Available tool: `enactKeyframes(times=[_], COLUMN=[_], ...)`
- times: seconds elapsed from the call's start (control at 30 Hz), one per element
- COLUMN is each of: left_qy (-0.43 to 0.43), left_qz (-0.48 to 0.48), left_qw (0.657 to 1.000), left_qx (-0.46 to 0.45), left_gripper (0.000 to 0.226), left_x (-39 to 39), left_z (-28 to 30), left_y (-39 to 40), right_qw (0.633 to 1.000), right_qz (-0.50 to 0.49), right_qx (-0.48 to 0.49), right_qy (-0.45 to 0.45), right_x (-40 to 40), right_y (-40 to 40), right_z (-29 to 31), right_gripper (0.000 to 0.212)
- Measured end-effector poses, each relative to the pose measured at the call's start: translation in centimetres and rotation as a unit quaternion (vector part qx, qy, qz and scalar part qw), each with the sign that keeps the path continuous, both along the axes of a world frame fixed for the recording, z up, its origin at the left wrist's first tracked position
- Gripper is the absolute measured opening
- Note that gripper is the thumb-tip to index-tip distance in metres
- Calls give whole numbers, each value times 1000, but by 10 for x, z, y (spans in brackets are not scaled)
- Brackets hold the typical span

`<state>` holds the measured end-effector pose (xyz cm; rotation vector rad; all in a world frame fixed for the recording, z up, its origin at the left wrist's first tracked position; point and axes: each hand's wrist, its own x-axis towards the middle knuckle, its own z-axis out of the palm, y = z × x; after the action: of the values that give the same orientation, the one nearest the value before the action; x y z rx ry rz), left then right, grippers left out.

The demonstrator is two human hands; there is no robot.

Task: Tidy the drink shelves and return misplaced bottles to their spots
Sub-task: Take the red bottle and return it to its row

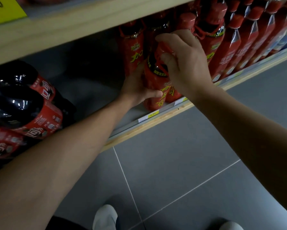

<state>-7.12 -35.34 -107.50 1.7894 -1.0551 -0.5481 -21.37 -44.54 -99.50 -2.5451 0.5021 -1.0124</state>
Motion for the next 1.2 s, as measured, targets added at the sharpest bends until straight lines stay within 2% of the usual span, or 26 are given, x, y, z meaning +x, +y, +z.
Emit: enactKeyframes(times=[0.23, 0.4, 0.63, 0.83, 0.97, 1.1, 1.2], left_qy=[-24, -77, -8, -14, 25, 9, -25], left_qz=[6, 60, 96, 77, 71, 68, 104], left_qw=[996, 992, 992, 993, 993, 996, 994], left_qx=[-86, -85, -84, -85, -94, -65, -7], left_gripper=[112, 97, 84, 87, 90, 99, 102], left_x=[-3, -9, 5, 7, 3, 1, -3], left_z=[20, 28, 35, 37, 32, 29, 40], left_y=[-1, -8, -14, -15, -15, -14, -4], right_qw=[999, 994, 981, 983, 986, 989, 988], right_qz=[26, 24, 67, 64, 71, 51, 35], right_qx=[33, 104, 182, 169, 150, 140, 152], right_qy=[-9, -20, 14, 11, 12, 12, 18], right_x=[14, 18, 18, 14, 13, 13, 2], right_y=[-6, -10, -11, -19, -21, -18, -14], right_z=[8, 3, -3, -4, -10, -9, -4], right_gripper=[39, 45, 54, 54, 55, 55, 58])
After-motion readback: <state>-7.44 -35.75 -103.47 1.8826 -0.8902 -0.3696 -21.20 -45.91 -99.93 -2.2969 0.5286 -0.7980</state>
